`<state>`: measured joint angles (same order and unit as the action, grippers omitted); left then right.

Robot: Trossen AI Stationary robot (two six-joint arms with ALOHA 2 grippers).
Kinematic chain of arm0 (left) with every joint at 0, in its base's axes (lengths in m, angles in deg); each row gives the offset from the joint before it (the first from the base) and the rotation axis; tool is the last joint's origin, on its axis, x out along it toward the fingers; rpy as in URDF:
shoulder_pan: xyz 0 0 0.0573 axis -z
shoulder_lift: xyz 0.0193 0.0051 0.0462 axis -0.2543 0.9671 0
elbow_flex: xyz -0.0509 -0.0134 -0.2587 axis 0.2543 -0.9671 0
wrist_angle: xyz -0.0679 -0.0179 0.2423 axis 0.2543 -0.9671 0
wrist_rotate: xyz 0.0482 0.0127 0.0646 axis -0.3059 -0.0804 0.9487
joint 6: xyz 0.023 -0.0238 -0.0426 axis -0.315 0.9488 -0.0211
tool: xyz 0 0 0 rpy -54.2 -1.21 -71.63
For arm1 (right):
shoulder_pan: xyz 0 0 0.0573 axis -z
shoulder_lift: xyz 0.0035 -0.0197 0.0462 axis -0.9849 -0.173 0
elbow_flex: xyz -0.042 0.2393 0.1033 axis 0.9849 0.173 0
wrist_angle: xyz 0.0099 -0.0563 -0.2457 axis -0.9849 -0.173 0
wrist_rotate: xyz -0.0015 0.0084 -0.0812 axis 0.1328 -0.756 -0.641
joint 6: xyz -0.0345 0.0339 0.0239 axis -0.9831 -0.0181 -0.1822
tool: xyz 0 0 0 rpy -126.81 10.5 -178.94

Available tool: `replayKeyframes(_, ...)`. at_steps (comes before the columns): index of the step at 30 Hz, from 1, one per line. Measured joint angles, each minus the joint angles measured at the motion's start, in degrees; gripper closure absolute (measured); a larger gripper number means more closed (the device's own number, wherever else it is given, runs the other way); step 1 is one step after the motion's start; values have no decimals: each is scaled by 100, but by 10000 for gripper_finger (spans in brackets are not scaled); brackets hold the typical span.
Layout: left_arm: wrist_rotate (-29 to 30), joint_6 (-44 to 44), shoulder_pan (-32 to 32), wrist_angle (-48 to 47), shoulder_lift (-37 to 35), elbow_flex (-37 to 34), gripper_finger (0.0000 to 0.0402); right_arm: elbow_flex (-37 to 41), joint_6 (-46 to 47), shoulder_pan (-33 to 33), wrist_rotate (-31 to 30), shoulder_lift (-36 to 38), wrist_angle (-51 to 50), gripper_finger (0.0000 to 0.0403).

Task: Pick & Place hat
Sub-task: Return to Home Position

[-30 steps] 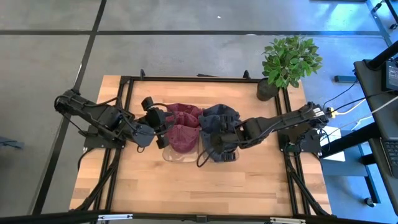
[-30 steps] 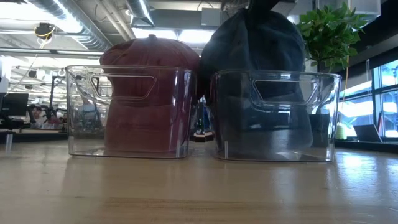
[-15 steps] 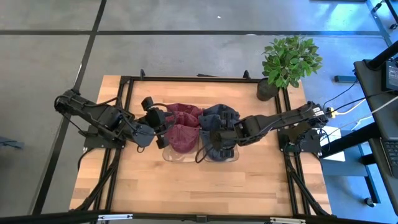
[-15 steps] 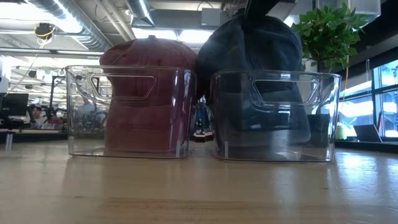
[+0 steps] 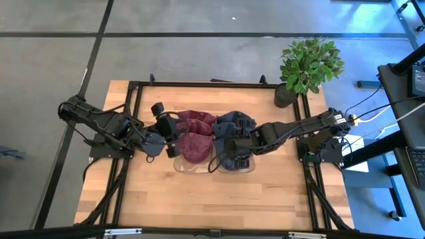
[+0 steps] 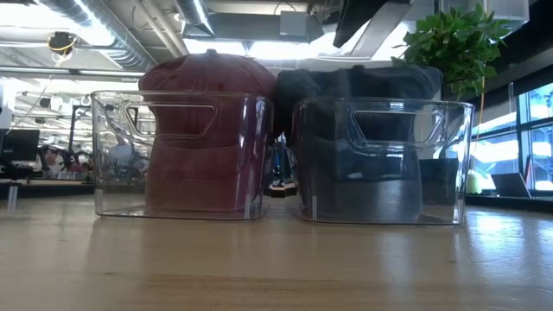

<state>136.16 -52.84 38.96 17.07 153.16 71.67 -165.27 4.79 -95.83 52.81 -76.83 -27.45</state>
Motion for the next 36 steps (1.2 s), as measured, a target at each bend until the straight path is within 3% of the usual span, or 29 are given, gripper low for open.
replayKeyframes(7, -247, -251, 3, 0, -1, 0, 288, 0, 384, 33, 472, 662, 44, 240)
replayKeyframes(11, -958, 31, -58, 2, -229, -11, 288, 69, 675, 5, 881, 1525, 159, 240)
replayKeyframes(15, -1091, 71, -63, 471, -715, -234, 288, 983, 957, -304, 851, 2704, 995, 240)
replayKeyframes(20, -1942, -495, -103, 2580, -1602, -1509, 288, 2802, 862, -770, 856, 4200, 2745, 240)
replayKeyframes(24, -1863, -559, -162, 3685, -2397, -2777, 288, 4087, 581, -1110, 855, 5164, 3970, 240)
replayKeyframes(28, -1774, -550, -162, 4445, -3184, -3951, 288, 5144, 399, -1235, 854, 5956, 4171, 240)
replayKeyframes(36, -2102, -638, -411, 5912, -4375, -5899, 288, 7234, 556, -1163, 947, 6975, 6207, 240)
